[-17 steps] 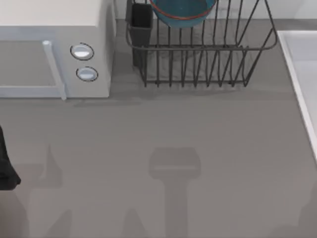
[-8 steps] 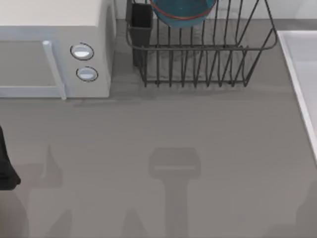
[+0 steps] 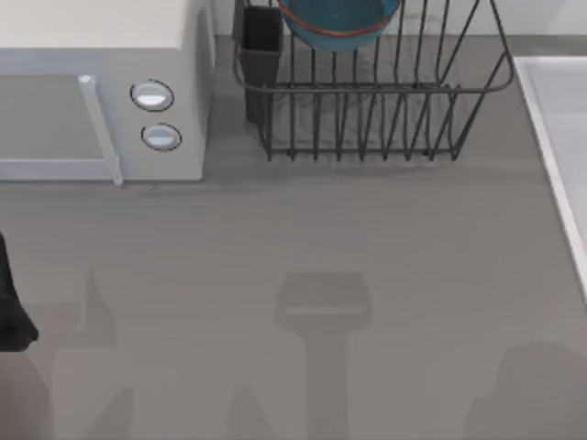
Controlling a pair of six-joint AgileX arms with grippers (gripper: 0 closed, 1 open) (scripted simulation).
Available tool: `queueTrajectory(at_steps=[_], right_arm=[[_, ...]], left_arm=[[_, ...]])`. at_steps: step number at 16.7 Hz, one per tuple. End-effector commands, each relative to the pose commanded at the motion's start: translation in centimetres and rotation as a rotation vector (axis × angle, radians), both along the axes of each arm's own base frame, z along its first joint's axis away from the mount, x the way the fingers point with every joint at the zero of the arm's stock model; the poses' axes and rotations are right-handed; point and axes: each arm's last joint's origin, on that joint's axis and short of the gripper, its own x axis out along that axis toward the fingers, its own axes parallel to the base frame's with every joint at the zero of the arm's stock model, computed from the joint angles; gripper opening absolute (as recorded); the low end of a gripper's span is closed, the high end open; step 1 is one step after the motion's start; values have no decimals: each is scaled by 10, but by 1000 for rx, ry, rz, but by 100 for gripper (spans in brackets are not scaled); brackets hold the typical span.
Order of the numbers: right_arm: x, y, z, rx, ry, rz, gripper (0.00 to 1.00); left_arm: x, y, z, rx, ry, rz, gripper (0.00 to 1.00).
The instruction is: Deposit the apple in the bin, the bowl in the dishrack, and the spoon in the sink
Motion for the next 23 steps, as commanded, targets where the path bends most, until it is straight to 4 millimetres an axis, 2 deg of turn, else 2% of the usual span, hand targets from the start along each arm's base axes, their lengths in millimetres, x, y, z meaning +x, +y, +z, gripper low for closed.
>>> queueTrajectory(at_steps=[2,7,9,11,15,19,23], right_arm=[[-2,1,11,-6,-13,-3,0],[-1,1,10,-4,-10,-4,0],[5,0,12,0,2,-2,0],[20,-4,15,8,25,2,0],[76,-14,25,23,76,18,0],[154,-20,37,16,75,30,0],[223,-13,33,4,49,28,0]], left_arm=[[0,0,0,0,0,0,100],[0,0,0,0,0,0,100],[0,0,0,0,0,0,100],[0,0,0,0,0,0,100],[0,0,0,0,0,0,100],[0,0,0,0,0,0,100],[0,0,0,0,0,0,100]])
